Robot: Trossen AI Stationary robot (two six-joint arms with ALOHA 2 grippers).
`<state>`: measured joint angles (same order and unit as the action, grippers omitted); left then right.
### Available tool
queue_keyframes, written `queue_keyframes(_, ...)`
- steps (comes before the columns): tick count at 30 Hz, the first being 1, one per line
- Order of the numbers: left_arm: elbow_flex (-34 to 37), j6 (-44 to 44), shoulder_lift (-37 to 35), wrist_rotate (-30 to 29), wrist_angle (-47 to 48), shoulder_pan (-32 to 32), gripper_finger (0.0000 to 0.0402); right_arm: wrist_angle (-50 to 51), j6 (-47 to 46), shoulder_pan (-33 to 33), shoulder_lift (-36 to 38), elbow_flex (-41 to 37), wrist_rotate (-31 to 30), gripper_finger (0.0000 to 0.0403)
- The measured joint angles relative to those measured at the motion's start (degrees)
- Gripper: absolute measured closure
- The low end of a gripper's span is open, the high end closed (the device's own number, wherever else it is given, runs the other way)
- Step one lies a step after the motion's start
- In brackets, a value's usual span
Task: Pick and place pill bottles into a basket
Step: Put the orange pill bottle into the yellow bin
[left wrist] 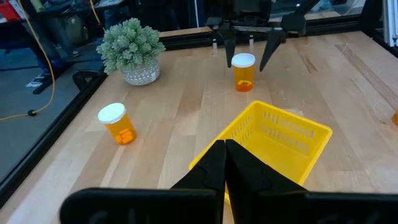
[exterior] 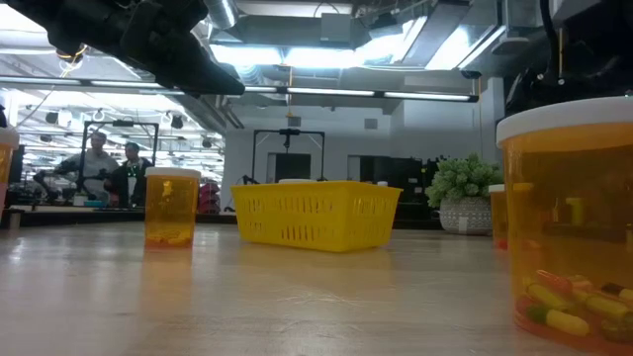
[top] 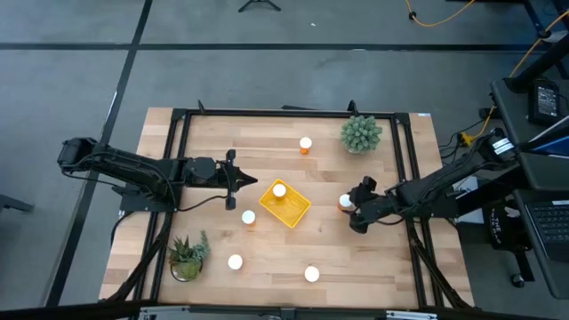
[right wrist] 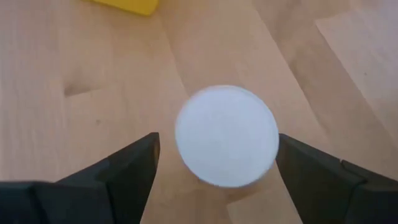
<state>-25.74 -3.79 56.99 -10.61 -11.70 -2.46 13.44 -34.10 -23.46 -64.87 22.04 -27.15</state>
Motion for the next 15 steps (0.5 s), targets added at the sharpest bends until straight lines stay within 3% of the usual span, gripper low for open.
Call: queue_keyframes(15,0.00,-0.02,0.00,0.01,1.47,-0.02,0.0395,-1.80,-0.03,0.00,-0.54,0.00,-1.43,0.0088)
